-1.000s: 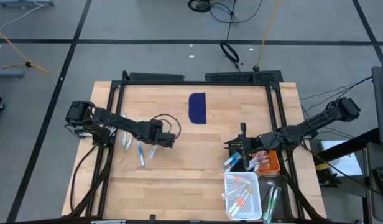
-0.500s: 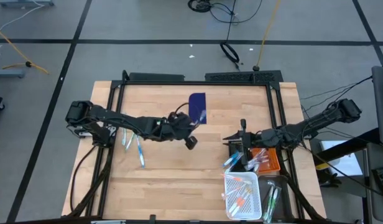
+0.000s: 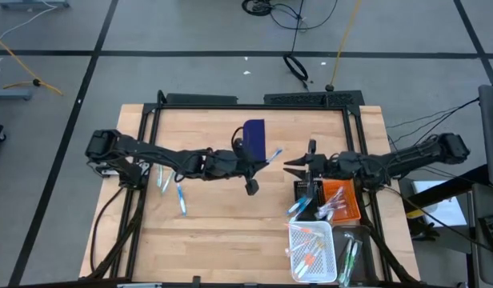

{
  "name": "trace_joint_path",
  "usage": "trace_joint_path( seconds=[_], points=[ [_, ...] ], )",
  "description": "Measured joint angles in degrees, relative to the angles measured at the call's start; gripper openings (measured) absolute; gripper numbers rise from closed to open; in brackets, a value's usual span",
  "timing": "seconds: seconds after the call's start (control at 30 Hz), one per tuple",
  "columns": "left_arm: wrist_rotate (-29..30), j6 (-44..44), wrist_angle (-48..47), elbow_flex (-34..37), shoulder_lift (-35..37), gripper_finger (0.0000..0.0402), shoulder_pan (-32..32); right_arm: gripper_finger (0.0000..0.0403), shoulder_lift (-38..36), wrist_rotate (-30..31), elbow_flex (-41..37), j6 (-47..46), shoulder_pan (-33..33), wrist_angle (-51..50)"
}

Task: Pick & Place Toothbrushes
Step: Put the blue toothbrush into the black basket

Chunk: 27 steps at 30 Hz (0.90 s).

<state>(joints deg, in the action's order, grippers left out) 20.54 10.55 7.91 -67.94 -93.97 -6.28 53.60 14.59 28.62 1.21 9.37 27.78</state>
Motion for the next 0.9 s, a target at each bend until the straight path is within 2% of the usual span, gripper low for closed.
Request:
trace_joint_path(
  seconds=[0.13,0.2,0.33,0.5,0.73,0.9],
  points=[
    [-2.62,-3.03,4.62,-0.09,-1.66,0.0003,0.0,0.0086,0.02,-1.35,0.0,-0.29,-2.42,0.25],
    [-2.67,-4.12,5.9,-0.07,-2.63,0.0006,-0.06,0.0102,0.0,-1.47,0.0,-0.55,-3.18,0.23],
    [-2.65,-4.42,5.96,-0.04,-2.94,0.0003,0.35,0.0137,0.02,-5.46,0.0,-0.62,-3.81,1.36],
    [-2.8,-4.9,10.13,-0.02,-4.69,0.0005,0.66,0.0161,0.02,-5.35,0.0,-0.59,-3.84,2.84],
    [-5.56,-6.04,14.86,0.02,-7.11,0.0004,0.61,0.0166,0.02,-5.46,0.0,-0.55,-4.9,3.86],
    [-5.53,-5.74,16.44,0.02,-8.73,0.0008,0.63,0.0151,1.01,-5.72,0.0,-0.54,-5.56,3.94]
  ],
)
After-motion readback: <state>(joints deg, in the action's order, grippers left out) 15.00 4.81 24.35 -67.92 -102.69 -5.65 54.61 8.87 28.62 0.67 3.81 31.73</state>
